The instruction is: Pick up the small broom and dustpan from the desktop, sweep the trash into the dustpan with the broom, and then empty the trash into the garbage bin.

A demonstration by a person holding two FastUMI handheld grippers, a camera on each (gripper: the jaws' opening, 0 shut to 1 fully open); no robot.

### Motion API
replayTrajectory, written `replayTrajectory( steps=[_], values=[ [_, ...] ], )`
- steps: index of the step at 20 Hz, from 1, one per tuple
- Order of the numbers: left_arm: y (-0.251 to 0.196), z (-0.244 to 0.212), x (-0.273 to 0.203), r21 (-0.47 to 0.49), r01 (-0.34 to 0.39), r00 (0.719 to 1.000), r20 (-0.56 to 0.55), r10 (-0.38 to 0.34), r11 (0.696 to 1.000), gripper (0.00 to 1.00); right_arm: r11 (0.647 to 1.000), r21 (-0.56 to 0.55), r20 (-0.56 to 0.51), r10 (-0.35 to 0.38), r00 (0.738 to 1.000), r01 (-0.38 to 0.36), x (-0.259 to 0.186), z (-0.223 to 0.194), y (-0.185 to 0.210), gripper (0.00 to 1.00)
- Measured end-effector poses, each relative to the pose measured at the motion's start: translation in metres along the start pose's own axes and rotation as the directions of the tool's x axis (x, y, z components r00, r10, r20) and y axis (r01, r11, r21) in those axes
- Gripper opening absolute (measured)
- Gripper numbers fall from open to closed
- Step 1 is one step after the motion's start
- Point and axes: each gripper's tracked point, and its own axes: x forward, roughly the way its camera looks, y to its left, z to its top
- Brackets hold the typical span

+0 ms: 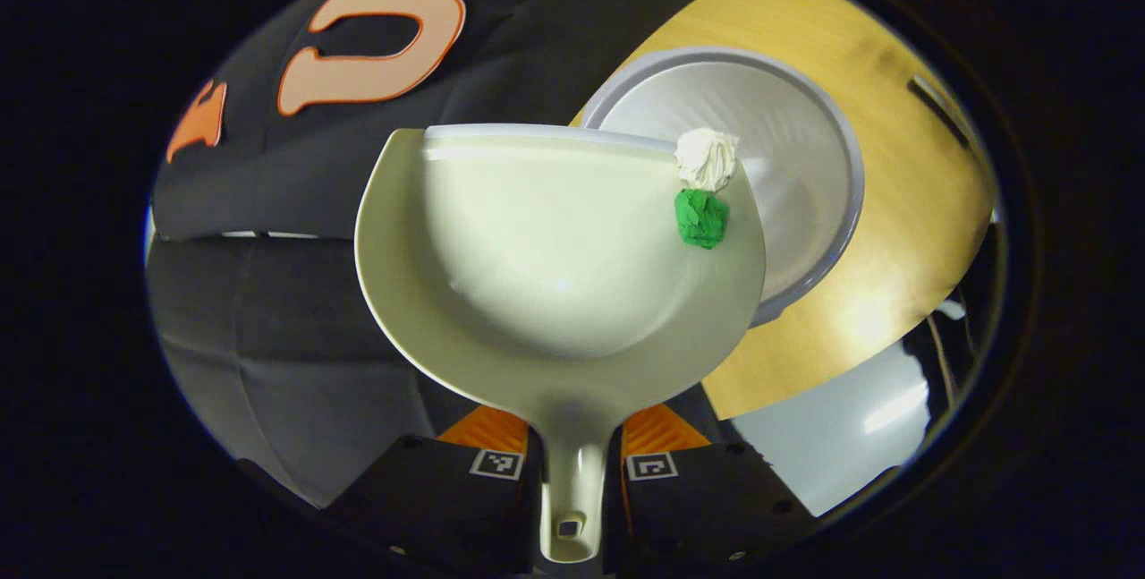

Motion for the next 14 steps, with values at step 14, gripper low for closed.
replayTrajectory(
  steps=[14],
  values=[
    [-0.032,-0.006,0.031,-0.318,0.093,0.994,0.076,-0.073,0.944,0.28,0.998,-0.04,-0.105,-0.051,0.993,0.047,0.01,-0.024,-0.006,0.95]
  ],
)
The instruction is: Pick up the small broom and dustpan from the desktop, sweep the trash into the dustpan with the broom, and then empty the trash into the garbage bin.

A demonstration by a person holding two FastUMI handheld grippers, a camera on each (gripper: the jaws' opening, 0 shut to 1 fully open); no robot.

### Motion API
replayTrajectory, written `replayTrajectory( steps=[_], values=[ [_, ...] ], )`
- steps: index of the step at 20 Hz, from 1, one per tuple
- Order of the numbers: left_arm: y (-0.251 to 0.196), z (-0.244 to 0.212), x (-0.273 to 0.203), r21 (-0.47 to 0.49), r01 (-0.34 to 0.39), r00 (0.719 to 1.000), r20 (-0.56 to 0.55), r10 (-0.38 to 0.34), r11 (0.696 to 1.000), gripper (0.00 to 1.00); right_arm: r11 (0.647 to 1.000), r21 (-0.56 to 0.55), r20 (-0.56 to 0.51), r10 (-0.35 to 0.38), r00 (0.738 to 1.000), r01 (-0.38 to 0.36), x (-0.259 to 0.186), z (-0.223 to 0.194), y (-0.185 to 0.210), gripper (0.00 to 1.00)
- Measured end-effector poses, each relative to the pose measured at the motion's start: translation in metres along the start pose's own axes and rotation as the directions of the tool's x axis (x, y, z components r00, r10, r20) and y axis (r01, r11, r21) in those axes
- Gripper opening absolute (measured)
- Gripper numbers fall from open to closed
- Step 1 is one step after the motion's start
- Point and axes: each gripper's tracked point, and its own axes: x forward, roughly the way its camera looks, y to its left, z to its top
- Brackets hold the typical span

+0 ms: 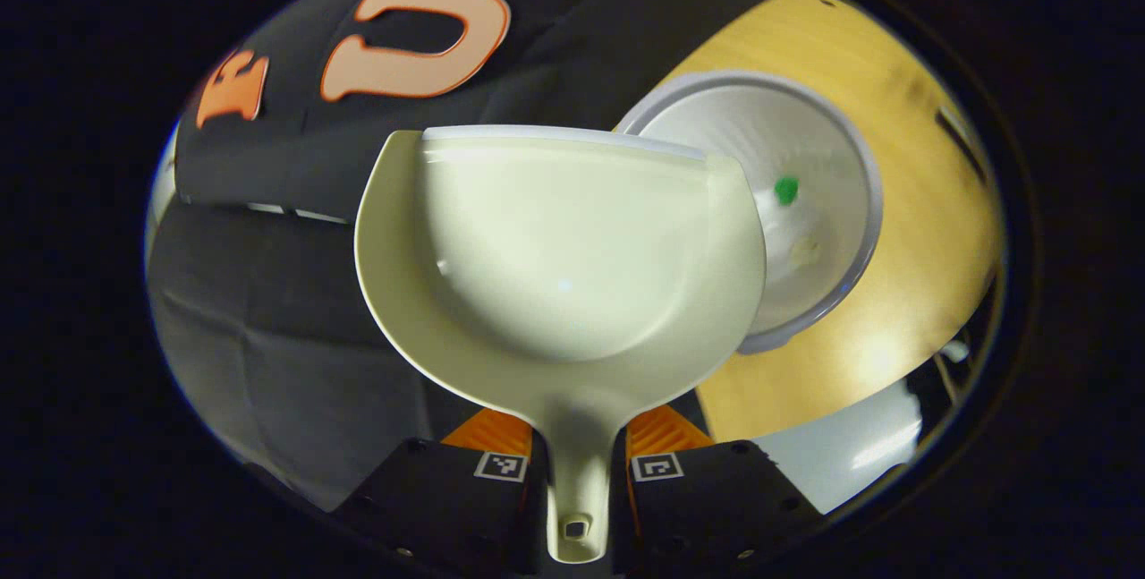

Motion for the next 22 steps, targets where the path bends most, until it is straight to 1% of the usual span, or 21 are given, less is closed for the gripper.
replayTrajectory(
  steps=[1,2,3,4,6,8,10,11,13,15,16,17,18,19,22],
  values=[
    [-0.013,0.004,0.002,-0.084,0.047,0.999,0.007,-0.047,0.995,0.28,1.0,0.0,-0.012,-0.006,1.0,0.006,0.001,-0.002,-0.001,0.95],
    [-0.018,0.021,0.0,-0.152,0.085,0.996,0.015,-0.083,0.985,0.29,1.0,0.0,-0.018,-0.006,1.0,0.006,0.002,-0.001,0.0,0.95],
    [-0.019,0.026,0.0,-0.199,0.119,0.993,0.036,-0.114,0.973,0.29,1.0,-0.001,-0.018,-0.006,1.0,0.006,0.002,-0.001,0.001,0.95],
    [-0.034,0.028,-0.008,-0.244,0.145,0.989,0.053,-0.136,0.959,0.29,1.0,-0.007,-0.02,-0.006,1.0,0.006,0.002,0.0,0.002,0.95],
    [-0.063,0.053,-0.017,-0.297,0.222,0.974,0.11,-0.198,0.929,0.3,1.0,-0.014,-0.023,-0.002,1.0,0.002,0.003,0.0,0.006,0.95],
    [-0.085,0.074,-0.029,-0.339,0.328,0.943,0.174,-0.284,0.881,0.3,1.0,-0.022,-0.027,0.004,1.0,-0.005,0.002,0.0,0.009,0.95],
    [-0.119,0.105,-0.042,-0.349,0.442,0.895,0.238,-0.378,0.826,0.3,1.0,-0.03,-0.032,0.006,0.999,-0.007,0.002,0.0,0.011,0.95],
    [-0.133,0.112,-0.048,-0.344,0.49,0.869,0.272,-0.414,0.801,0.3,0.999,-0.035,-0.035,0.006,0.999,-0.007,0.002,-0.001,0.011,0.95],
    [-0.167,0.131,-0.061,-0.319,0.565,0.82,0.316,-0.477,0.761,0.3,0.999,-0.032,-0.045,0.008,0.999,-0.009,0.003,-0.004,0.013,0.95],
    [-0.195,0.143,-0.077,-0.295,0.622,0.778,0.336,-0.531,0.725,0.3,1.0,-0.024,-0.057,0.01,0.998,-0.012,0.004,-0.007,0.013,0.95],
    [-0.213,0.128,-0.088,-0.293,0.635,0.768,0.346,-0.54,0.715,0.3,1.0,-0.029,-0.058,0.002,0.998,-0.004,0.005,-0.006,0.011,0.95],
    [-0.232,0.134,-0.087,-0.286,0.645,0.759,0.343,-0.554,0.708,0.3,1.0,-0.031,-0.06,-0.003,0.998,0.001,0.006,-0.007,0.01,0.95],
    [-0.245,0.132,-0.084,-0.281,0.658,0.749,0.337,-0.57,0.699,0.3,0.999,-0.031,-0.066,-0.009,0.998,0.007,0.007,-0.009,0.009,0.95],
    [-0.258,0.125,-0.08,-0.284,0.669,0.742,0.317,-0.591,0.687,0.3,0.999,-0.032,-0.072,-0.011,0.997,0.009,0.008,-0.011,0.009,0.95],
    [-0.297,0.113,-0.062,-0.331,0.678,0.733,0.236,-0.638,0.657,0.3,0.999,-0.041,-0.09,-0.035,0.995,0.032,0.01,-0.016,0.003,0.95]
  ],
)
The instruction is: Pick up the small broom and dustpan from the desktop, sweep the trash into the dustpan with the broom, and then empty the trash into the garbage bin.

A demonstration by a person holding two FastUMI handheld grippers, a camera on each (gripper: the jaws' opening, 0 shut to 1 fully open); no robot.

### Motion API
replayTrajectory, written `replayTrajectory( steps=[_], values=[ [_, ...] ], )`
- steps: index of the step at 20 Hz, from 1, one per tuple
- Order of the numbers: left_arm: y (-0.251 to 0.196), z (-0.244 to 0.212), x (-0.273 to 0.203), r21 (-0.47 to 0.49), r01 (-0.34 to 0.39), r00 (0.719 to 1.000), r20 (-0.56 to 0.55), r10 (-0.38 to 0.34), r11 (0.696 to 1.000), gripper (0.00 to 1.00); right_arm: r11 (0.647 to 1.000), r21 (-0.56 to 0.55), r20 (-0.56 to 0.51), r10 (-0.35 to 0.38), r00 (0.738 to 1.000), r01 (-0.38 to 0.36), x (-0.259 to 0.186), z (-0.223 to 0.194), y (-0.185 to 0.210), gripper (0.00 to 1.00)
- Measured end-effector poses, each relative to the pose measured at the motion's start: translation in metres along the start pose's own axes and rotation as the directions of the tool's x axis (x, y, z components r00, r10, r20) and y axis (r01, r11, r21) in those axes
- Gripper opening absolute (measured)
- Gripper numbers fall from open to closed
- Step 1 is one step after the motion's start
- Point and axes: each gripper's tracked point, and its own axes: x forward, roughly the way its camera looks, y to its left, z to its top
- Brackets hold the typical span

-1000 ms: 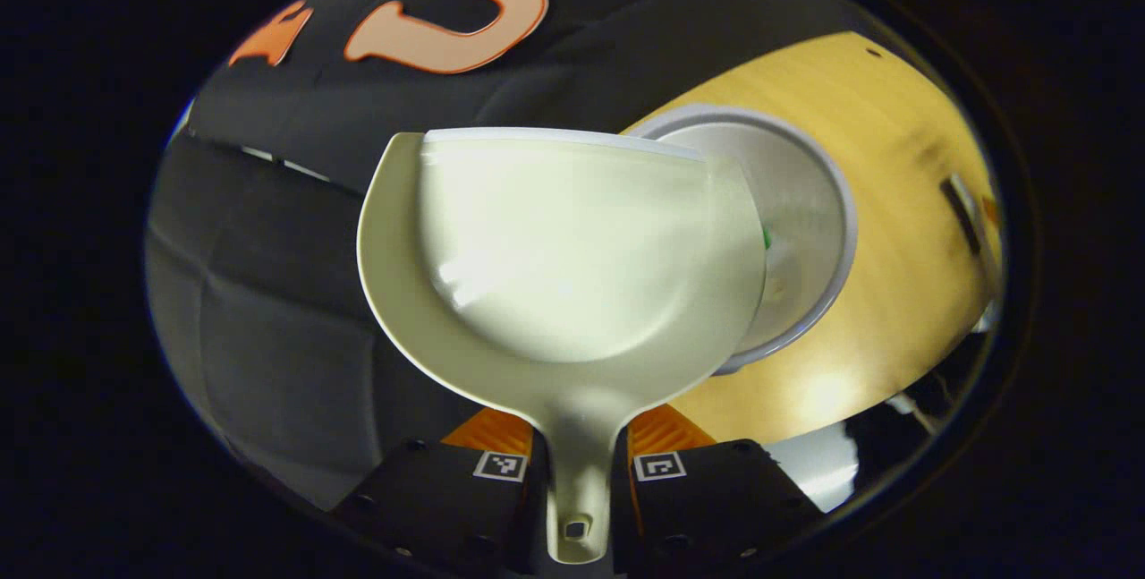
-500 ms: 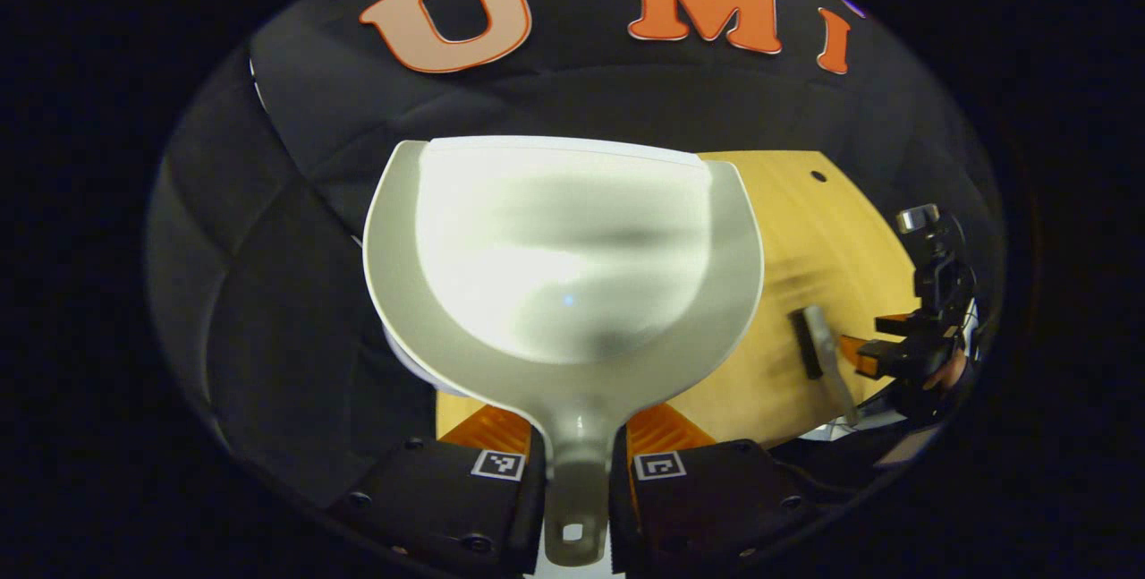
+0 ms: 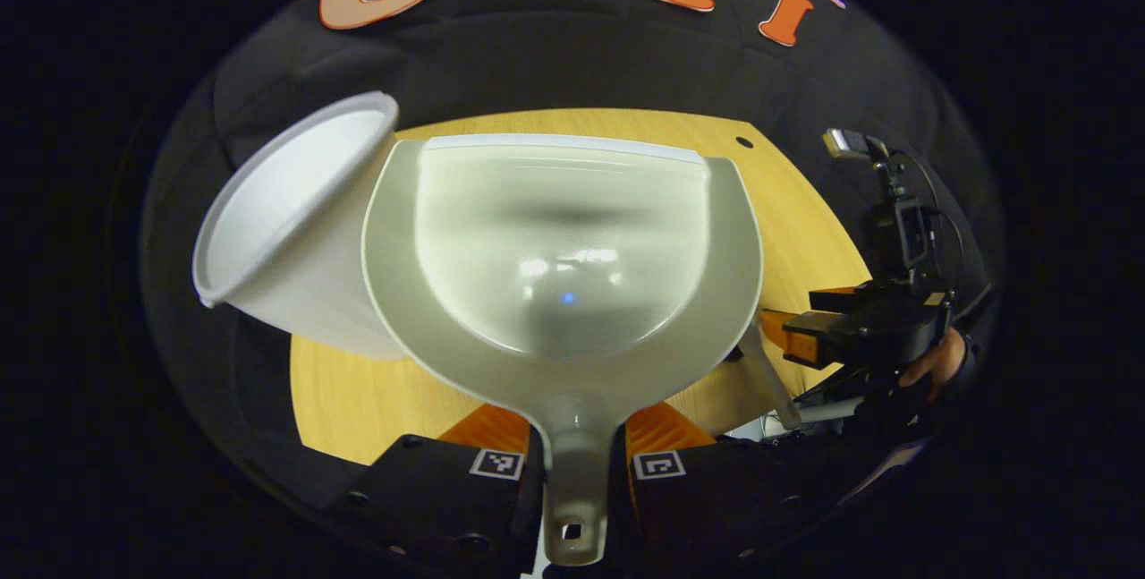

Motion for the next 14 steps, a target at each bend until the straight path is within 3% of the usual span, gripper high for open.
replayTrajectory(
  steps=[5,6,11,14],
  values=[
    [0.003,-0.041,0.042,-0.1,-0.013,0.989,-0.146,-0.002,0.995,0.34,1.0,-0.013,-0.017,-0.026,0.999,0.026,0.001,-0.003,-0.003,0.95],
    [0.004,-0.045,0.048,-0.106,-0.012,0.987,-0.163,-0.006,0.994,0.31,0.999,-0.017,-0.019,-0.031,0.999,0.031,0.002,-0.003,-0.004,0.95],
    [0.01,-0.061,0.079,-0.145,-0.047,0.969,-0.247,0.009,0.988,0.31,0.999,-0.02,-0.026,-0.037,0.999,0.036,0.005,-0.003,-0.005,0.96],
    [-0.004,-0.073,0.092,-0.209,-0.029,0.956,-0.293,-0.035,0.977,0.31,0.999,-0.015,-0.035,-0.034,0.999,0.033,0.005,-0.003,-0.004,0.96]
  ],
)
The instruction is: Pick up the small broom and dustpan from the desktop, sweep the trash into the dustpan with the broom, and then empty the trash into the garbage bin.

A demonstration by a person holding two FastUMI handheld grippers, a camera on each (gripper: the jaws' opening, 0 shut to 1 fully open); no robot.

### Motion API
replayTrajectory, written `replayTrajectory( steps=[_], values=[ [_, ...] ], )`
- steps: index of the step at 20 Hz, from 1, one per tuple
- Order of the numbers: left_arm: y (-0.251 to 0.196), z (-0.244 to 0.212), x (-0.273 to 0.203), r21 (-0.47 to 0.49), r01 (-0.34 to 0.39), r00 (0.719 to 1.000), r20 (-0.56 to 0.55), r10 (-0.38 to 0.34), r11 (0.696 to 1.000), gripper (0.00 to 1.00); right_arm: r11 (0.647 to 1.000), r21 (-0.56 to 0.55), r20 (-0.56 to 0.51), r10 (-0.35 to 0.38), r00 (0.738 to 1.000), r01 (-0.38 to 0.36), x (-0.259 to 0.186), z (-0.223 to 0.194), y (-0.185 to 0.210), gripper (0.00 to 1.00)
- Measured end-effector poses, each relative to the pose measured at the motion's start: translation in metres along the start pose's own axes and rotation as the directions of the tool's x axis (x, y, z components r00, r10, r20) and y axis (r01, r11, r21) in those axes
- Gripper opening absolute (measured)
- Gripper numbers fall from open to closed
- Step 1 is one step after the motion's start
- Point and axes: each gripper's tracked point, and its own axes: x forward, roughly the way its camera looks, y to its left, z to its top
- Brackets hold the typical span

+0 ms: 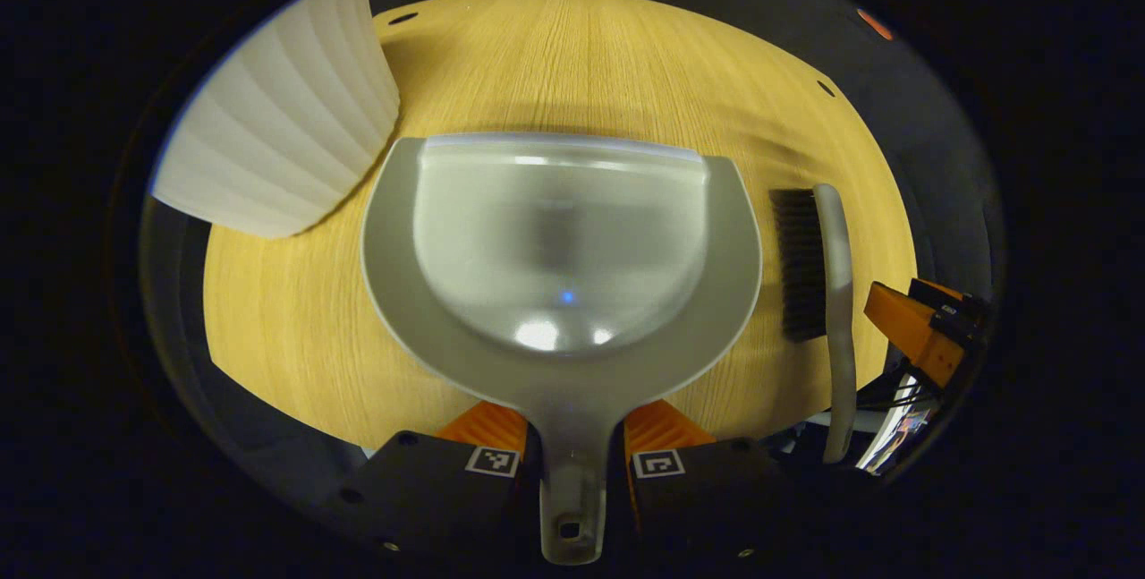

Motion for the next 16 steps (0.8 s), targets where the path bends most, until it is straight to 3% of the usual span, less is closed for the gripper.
replayTrajectory(
  steps=[5,10,13,16],
  values=[
    [-0.009,0.003,0.001,0.053,0.001,1.0,0.001,-0.001,0.999,0.36,1.0,-0.003,-0.008,0.001,1.0,-0.001,0.003,-0.002,-0.001,0.96],
    [-0.011,0.004,-0.013,0.073,-0.006,1.0,0.03,0.004,0.997,0.63,1.0,-0.004,-0.004,0.012,1.0,-0.012,0.002,-0.003,0.001,0.96],
    [-0.015,0.004,-0.027,0.056,0.002,0.999,0.038,-0.004,0.998,0.69,1.0,-0.002,0.007,0.02,1.0,-0.02,-0.003,-0.001,0.002,0.96],
    [-0.009,0.004,-0.047,0.069,-0.048,0.998,0.037,0.046,0.996,0.82,1.0,0.011,0.03,0.025,0.999,-0.026,-0.011,0.003,0.0,0.96]
  ],
)
